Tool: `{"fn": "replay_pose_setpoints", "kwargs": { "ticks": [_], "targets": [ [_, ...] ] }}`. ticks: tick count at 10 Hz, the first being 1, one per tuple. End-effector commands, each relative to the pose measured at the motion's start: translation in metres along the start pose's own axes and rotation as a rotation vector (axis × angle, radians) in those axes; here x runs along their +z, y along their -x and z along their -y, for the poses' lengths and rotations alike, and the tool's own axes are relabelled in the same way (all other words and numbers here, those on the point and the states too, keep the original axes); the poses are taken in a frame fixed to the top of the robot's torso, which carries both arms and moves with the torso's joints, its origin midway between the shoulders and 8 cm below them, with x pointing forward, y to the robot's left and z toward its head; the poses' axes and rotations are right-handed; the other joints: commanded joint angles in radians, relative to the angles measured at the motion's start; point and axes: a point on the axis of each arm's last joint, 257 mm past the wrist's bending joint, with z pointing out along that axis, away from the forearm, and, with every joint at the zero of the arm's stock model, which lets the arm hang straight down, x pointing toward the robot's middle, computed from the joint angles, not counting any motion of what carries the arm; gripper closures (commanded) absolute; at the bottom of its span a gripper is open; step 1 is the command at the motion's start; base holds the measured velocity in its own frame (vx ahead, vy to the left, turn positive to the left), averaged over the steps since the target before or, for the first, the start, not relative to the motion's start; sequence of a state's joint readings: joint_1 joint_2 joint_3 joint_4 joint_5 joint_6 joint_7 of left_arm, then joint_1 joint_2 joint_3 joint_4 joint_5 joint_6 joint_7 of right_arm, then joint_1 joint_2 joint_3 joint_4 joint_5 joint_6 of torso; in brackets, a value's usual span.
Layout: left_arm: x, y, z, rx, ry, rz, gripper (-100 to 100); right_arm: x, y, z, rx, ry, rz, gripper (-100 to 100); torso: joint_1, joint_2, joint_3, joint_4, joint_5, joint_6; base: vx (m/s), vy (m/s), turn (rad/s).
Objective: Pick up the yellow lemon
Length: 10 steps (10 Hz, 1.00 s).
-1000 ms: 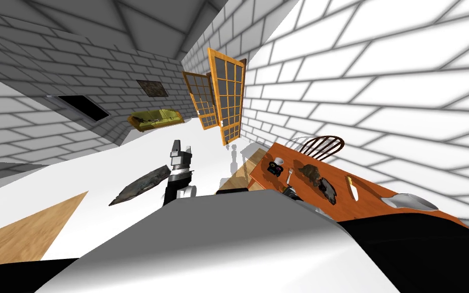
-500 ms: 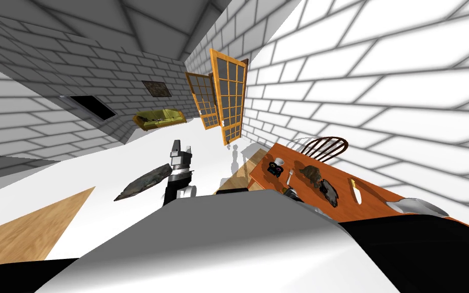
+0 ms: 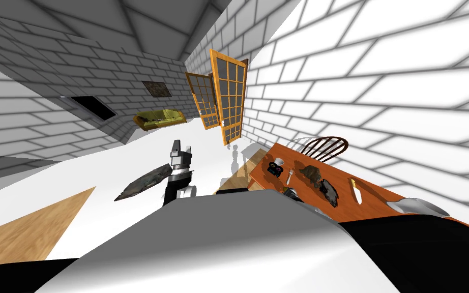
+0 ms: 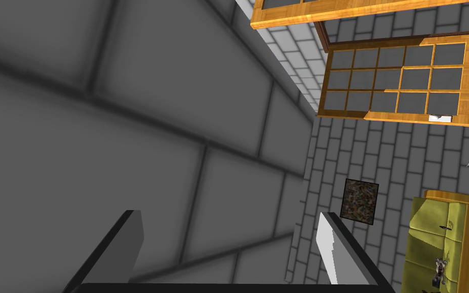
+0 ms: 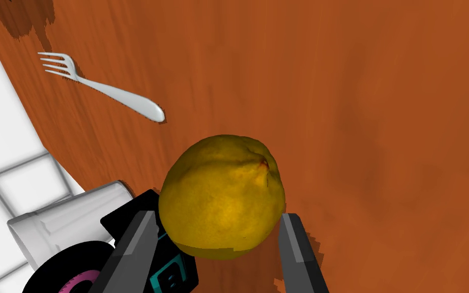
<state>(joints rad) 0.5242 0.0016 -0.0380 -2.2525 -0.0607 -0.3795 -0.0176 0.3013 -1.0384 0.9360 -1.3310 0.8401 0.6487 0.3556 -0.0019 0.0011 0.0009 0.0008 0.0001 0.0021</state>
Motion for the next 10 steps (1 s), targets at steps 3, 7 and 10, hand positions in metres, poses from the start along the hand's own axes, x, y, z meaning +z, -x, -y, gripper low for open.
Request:
{"fn": "replay_pose_setpoints", "kwargs": {
  "ticks": [3,7,10],
  "targets": [
    [0.0,0.0,0.0,0.0,0.0,0.0,0,-0.001,0.003,-0.01,-0.03,0.028,0.022,100,0.001,-0.001,0.0,0.0,0.0,0.001,0.017,0.022,-0.07],
    [0.0,0.0,0.0,0.0,0.0,0.0,0,0.003,0.009,-0.007,-0.041,0.043,0.051,100,0.003,-0.001,-0.001,0.0,0.0,0.0,0.019,0.036,-0.067],
    [0.0,0.0,0.0,0.0,0.0,0.0,0,0.008,0.013,0.009,-0.035,0.024,0.064,100,0.003,-0.001,-0.001,-0.001,-0.001,0.0,0.014,0.03,-0.055]
  ]
}}
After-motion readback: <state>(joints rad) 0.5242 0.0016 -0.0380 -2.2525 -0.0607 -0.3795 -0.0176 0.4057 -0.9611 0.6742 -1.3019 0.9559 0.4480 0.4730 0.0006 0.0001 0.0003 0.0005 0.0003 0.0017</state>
